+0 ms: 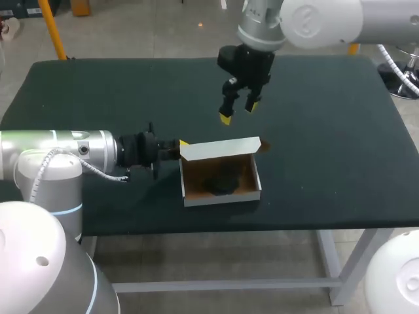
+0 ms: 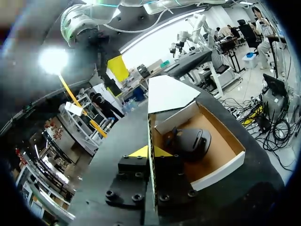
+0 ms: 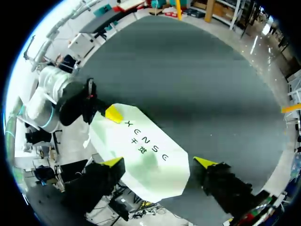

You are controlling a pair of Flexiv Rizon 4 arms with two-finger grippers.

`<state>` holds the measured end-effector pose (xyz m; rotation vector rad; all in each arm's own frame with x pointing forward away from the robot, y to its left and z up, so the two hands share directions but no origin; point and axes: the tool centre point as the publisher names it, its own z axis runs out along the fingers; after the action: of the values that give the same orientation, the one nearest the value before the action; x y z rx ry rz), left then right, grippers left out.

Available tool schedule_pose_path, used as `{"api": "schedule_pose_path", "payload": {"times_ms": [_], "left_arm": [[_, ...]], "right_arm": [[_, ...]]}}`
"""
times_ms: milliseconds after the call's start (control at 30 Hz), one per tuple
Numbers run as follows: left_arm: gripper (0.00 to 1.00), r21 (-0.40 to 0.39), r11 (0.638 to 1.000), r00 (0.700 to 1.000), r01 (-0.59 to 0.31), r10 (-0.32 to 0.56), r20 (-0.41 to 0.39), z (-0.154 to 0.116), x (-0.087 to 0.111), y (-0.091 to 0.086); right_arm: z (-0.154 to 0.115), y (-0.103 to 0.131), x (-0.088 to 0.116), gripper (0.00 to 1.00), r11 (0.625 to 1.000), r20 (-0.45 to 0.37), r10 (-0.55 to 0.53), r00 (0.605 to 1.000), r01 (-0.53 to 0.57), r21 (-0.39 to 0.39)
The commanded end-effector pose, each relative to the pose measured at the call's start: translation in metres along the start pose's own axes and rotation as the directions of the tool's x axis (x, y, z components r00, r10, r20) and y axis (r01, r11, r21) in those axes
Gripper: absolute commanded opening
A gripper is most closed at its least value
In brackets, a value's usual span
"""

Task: Assemble the packaging by folding the flat box into shape, placing the metal phone stand inside, and closing the box properly

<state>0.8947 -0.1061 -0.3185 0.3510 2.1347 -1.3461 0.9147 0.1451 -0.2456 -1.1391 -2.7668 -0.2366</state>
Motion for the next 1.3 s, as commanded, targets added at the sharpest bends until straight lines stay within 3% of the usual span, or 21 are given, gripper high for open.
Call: {"api": "schedule_pose_path", "payload": {"times_ms": [33,800,1000,1300], "left_arm": [[0.00,0.006,1.000,1.000,-0.013,0.013,-0.002,0.003,-0.001,0.006],[0.00,-0.004,0.999,0.999,-0.043,0.043,0.000,0.003,-0.002,0.005],[0.00,-0.017,0.997,0.997,-0.076,0.076,0.020,0.003,0.001,0.004],[0.00,-0.031,0.992,0.991,-0.125,0.126,0.039,0.004,0.005,0.004]], "right_arm": [[0.000,-0.001,0.001,1.00,1.000,0.003,0.001,1.000,-0.001,-0.004],[0.000,-0.001,0.001,1.00,1.000,0.003,0.001,1.000,-0.001,-0.004],[-0.004,-0.007,-0.006,1.00,0.988,-0.031,0.152,0.988,-0.151,0.024],[-0.002,-0.020,-0.007,1.00,0.936,-0.091,0.348,0.933,-0.341,0.087]]}}
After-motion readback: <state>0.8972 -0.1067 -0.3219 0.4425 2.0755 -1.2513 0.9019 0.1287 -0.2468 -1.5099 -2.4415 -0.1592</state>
